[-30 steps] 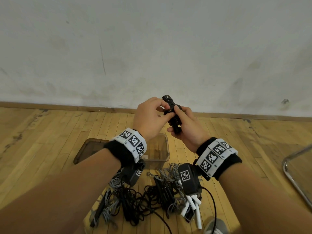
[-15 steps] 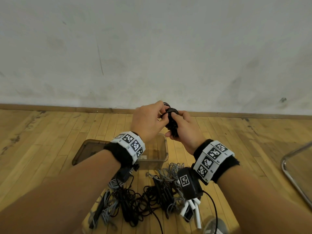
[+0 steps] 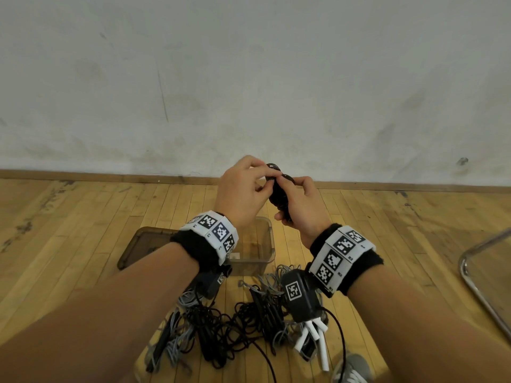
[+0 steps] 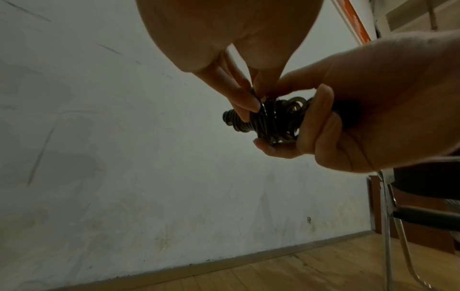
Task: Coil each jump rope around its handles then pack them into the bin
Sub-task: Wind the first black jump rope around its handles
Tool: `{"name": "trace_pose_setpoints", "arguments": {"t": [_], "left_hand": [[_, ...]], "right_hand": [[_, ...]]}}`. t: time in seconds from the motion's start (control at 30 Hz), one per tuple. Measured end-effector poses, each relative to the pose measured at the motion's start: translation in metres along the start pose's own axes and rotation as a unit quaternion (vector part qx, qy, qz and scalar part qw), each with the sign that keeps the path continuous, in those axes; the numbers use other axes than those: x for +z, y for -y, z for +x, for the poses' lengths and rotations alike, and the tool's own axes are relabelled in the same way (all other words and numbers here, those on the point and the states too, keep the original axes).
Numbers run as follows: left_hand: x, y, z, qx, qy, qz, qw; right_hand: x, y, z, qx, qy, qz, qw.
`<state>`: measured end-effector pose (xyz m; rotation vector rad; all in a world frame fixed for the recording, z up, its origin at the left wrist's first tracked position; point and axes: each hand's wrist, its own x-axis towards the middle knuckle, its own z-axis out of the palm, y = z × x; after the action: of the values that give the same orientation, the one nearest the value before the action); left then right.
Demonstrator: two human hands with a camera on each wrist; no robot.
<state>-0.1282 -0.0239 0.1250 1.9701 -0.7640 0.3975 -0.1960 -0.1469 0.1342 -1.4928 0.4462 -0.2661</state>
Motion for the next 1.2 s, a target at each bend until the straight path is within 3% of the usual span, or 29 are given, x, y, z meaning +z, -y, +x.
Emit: {"name": "trace_pose_setpoints", "arguments": {"t": [0.13, 0.37, 0.53, 0.73, 0.93, 1.03, 1.13, 1.2], "left_hand": [[-0.004, 0.000, 0.003, -0.088, 0.016, -0.129, 0.988], [-0.008, 0.001, 0.002, -0.161, 0.061, -0.168, 0.971], [-0.005, 0.001, 0.004, -0.207, 0.030, -0.214, 0.954], [-0.003, -0.005, 0.004, -0.300, -0.036, -0.325, 0.896], [-0.002, -0.001, -0.003, -0.255, -0.002, -0.245, 0.935], [0.003, -0.002, -0.005, -0.271, 0.023, -0.250, 0.929], [0.004, -0.004, -0.008, -0.275, 0.058, -0.247, 0.928], [0.000, -0.001, -0.011, -0.272, 0.049, -0.246, 0.929]], "right_hand": [[-0.003, 0.000, 0.001, -0.005, -0.018, 0.015, 1.000], [-0.008, 0.000, 0.004, -0.004, -0.014, 0.007, 1.000], [-0.007, -0.003, 0.005, -0.030, 0.007, 0.016, 0.999], [-0.010, -0.007, 0.004, -0.051, 0.014, 0.009, 0.999], [-0.008, -0.016, -0.003, -0.051, 0.016, -0.011, 0.998], [-0.007, -0.015, -0.006, -0.050, 0.015, -0.019, 0.998], [0.002, -0.014, -0.011, -0.047, 0.052, -0.007, 0.998], [0.011, -0.018, -0.011, -0.041, 0.080, -0.029, 0.996]]}}
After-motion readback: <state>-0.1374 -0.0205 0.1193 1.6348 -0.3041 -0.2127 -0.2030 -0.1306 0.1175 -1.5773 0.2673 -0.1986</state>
